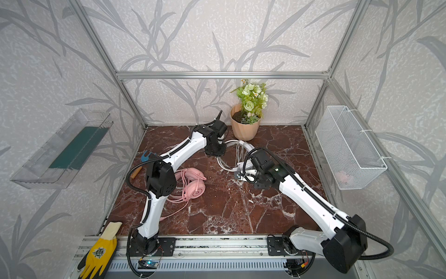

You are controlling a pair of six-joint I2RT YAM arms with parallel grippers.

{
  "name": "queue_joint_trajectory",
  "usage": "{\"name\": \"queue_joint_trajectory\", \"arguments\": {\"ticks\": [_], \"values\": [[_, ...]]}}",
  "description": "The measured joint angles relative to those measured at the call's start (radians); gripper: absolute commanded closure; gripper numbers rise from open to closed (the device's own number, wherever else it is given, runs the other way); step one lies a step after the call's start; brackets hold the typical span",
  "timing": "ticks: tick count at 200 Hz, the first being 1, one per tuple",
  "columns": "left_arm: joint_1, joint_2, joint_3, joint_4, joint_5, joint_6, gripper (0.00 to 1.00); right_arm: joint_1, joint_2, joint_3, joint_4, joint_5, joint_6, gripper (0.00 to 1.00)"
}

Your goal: Wrap the headphones

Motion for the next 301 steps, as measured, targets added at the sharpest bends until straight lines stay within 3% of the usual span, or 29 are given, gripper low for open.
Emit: {"name": "queue_joint_trajectory", "arguments": {"ticks": [33, 80, 126, 222, 281, 301], "values": [[-0.001, 0.005, 0.000, -0.006, 0.006, 0.022, 1.00, 0.007, 0.023, 0.014, 0.080, -0.023, -0.140, 1.00], [0.004, 0.053, 0.041, -0.034, -0.002, 0.052, 1.00, 0.052, 0.078, 0.002, 0.178, 0.085, -0.323, 1.00], [0.002, 0.090, 0.063, -0.058, -0.008, 0.069, 1.00, 0.071, 0.079, -0.123, 0.379, 0.204, -0.551, 1.00], [-0.002, 0.135, 0.089, -0.092, -0.005, 0.079, 1.00, 0.077, 0.137, -0.207, 0.708, 0.116, -0.807, 1.00], [-0.003, 0.143, 0.104, -0.097, 0.018, 0.080, 1.00, 0.085, 0.171, -0.220, 0.746, 0.003, -0.774, 0.85], [-0.003, 0.146, 0.104, -0.097, 0.025, 0.080, 1.00, 0.074, 0.214, -0.216, 0.755, -0.020, -0.774, 0.61]]}}
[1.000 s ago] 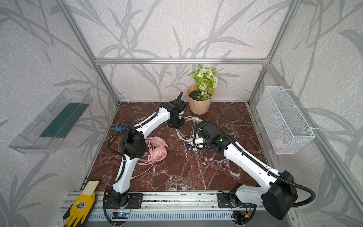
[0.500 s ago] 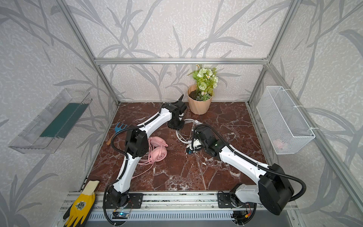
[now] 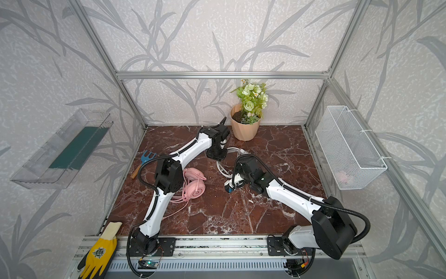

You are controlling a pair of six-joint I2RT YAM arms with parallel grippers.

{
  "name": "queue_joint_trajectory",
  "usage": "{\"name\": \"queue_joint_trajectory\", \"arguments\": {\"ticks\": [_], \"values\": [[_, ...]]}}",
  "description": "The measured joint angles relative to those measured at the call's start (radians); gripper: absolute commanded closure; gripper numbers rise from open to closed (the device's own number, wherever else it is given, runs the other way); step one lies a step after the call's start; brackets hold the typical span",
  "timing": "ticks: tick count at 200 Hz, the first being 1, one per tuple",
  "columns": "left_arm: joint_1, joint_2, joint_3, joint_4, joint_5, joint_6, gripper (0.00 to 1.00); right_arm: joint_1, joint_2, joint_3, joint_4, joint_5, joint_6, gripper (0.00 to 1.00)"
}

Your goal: Wrap the headphones

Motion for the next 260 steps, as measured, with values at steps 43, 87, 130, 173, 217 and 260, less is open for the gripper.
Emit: {"name": "queue_joint_trajectory", "arguments": {"ticks": [43, 87, 130, 173, 217, 260], "values": [[0.000, 0.007, 0.000, 0.003, 0.004, -0.010, 1.00, -0.046, 0.022, 0.039, -0.060, -0.069, -0.010, 0.10], [0.000, 0.009, 0.000, 0.005, 0.013, -0.011, 1.00, -0.088, -0.033, 0.086, -0.161, -0.102, 0.020, 0.01], [0.001, 0.027, 0.000, 0.005, 0.029, -0.011, 1.00, -0.114, -0.137, 0.105, -0.256, -0.129, 0.076, 0.01], [0.001, 0.052, 0.000, 0.005, 0.035, -0.017, 1.00, -0.164, -0.242, 0.105, -0.275, -0.178, 0.182, 0.01], [0.003, 0.054, 0.000, 0.005, 0.035, -0.040, 1.00, -0.259, -0.355, 0.086, -0.283, -0.277, 0.463, 0.01], [0.013, 0.054, -0.048, 0.034, 0.048, -0.114, 0.95, -0.297, -0.382, 0.111, -0.257, -0.277, 1.068, 0.01]]}}
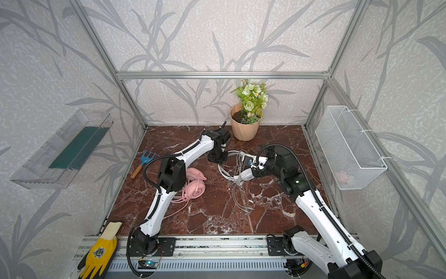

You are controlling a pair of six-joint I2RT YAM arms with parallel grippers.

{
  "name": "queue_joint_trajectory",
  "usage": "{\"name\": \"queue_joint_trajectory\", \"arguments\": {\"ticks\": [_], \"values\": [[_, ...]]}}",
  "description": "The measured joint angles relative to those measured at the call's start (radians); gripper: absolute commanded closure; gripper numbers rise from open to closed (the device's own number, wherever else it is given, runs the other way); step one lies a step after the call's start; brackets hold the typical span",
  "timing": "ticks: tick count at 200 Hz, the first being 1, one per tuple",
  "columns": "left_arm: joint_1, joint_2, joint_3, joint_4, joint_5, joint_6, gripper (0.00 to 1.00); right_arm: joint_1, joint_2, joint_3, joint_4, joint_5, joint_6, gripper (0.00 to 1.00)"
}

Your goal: Wrap the headphones

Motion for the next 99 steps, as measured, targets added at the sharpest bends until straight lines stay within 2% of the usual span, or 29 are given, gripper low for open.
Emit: {"name": "queue_joint_trajectory", "arguments": {"ticks": [24, 46, 77, 99], "values": [[0.003, -0.010, -0.080, 0.042, 0.031, -0.056, 0.86, 0.000, 0.064, 0.083, -0.087, -0.007, 0.283, 0.01], [0.008, -0.036, -0.128, 0.076, 0.052, -0.091, 0.76, 0.010, 0.089, 0.109, -0.175, -0.039, 0.403, 0.00], [0.008, -0.045, -0.145, 0.103, 0.065, -0.115, 0.60, 0.124, 0.097, 0.108, -0.349, -0.043, 0.379, 0.01], [0.008, -0.057, -0.161, 0.119, 0.069, -0.120, 0.52, 0.220, 0.105, 0.106, -0.429, -0.031, 0.327, 0.07]]}}
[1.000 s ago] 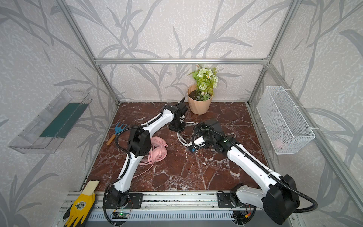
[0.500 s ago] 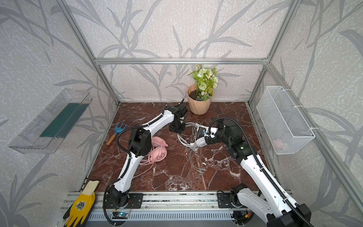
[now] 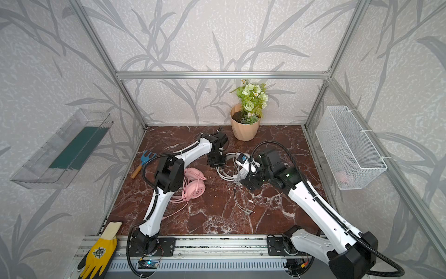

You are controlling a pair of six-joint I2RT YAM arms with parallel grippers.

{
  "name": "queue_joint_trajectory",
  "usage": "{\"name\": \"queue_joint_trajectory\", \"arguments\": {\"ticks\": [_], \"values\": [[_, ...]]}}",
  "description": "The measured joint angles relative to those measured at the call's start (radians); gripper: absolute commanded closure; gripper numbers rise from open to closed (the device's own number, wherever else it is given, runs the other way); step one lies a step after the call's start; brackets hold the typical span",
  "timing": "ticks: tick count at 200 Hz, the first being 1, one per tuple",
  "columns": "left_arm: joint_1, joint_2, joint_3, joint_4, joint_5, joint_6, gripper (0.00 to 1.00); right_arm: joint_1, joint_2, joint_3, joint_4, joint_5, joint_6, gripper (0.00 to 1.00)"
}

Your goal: Wrap the headphones

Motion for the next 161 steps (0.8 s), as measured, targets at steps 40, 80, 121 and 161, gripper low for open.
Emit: {"name": "queue_joint_trajectory", "arguments": {"ticks": [40, 80, 121, 161], "values": [[-0.001, -0.016, -0.018, 0.010, 0.011, 0.006, 0.52, 0.119, 0.050, -0.044, -0.082, 0.023, -0.085, 0.18], [-0.005, -0.020, -0.018, 0.008, 0.013, 0.034, 0.56, 0.204, 0.127, -0.116, -0.106, 0.063, -0.134, 0.25], [-0.009, -0.020, -0.018, -0.007, -0.015, 0.067, 0.56, 0.248, 0.281, -0.134, -0.068, 0.094, -0.103, 0.27], [-0.010, -0.020, -0.018, -0.010, -0.031, 0.087, 0.57, 0.277, 0.447, -0.132, -0.038, 0.108, -0.010, 0.34]]}}
